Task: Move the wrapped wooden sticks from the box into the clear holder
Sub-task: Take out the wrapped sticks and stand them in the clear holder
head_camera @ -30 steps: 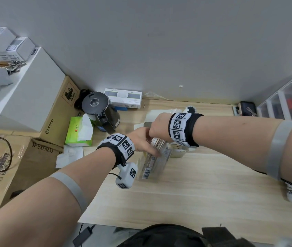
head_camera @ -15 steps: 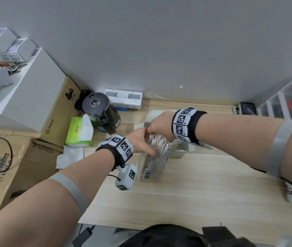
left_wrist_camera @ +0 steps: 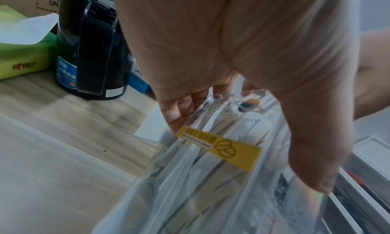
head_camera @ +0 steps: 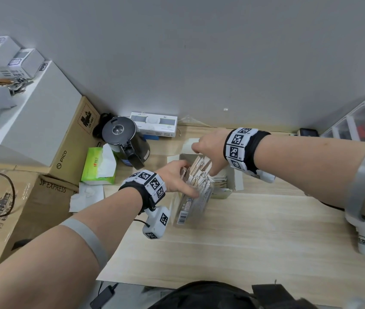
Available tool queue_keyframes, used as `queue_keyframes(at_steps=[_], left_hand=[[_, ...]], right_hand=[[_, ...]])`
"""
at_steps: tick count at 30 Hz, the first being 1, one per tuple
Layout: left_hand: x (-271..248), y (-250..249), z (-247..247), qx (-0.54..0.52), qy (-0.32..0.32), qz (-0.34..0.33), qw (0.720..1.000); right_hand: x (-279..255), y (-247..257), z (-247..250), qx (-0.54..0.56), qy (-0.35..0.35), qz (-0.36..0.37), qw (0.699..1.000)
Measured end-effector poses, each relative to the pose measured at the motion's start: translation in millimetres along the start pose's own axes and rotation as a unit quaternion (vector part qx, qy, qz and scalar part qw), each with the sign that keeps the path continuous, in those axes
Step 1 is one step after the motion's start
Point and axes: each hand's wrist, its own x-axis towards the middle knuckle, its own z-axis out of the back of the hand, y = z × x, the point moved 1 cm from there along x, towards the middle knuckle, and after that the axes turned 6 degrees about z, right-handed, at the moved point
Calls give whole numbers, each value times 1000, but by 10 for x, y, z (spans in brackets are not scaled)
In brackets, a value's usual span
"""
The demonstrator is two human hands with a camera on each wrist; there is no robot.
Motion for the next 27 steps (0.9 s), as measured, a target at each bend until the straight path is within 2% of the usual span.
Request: queue_keyframes(at_steps=[4, 10, 14, 17, 27], left_hand=[[-29, -26, 18, 1, -2, 1, 1000], [-38, -46, 9, 16, 0, -4, 1000], [-38, -5, -8, 27, 2, 2, 1000], [-33, 39, -1, 38, -5, 7, 999], [-49, 61, 36, 73, -6, 29, 997]], right_hand=[[-4, -49, -25, 14, 8, -47, 999], [25, -12, -88, 61, 29, 14, 998], [66, -41, -129, 111, 33, 30, 993], [45, -131, -147, 161, 19, 9, 987], [-105, -515, -186, 165, -11, -26, 986]])
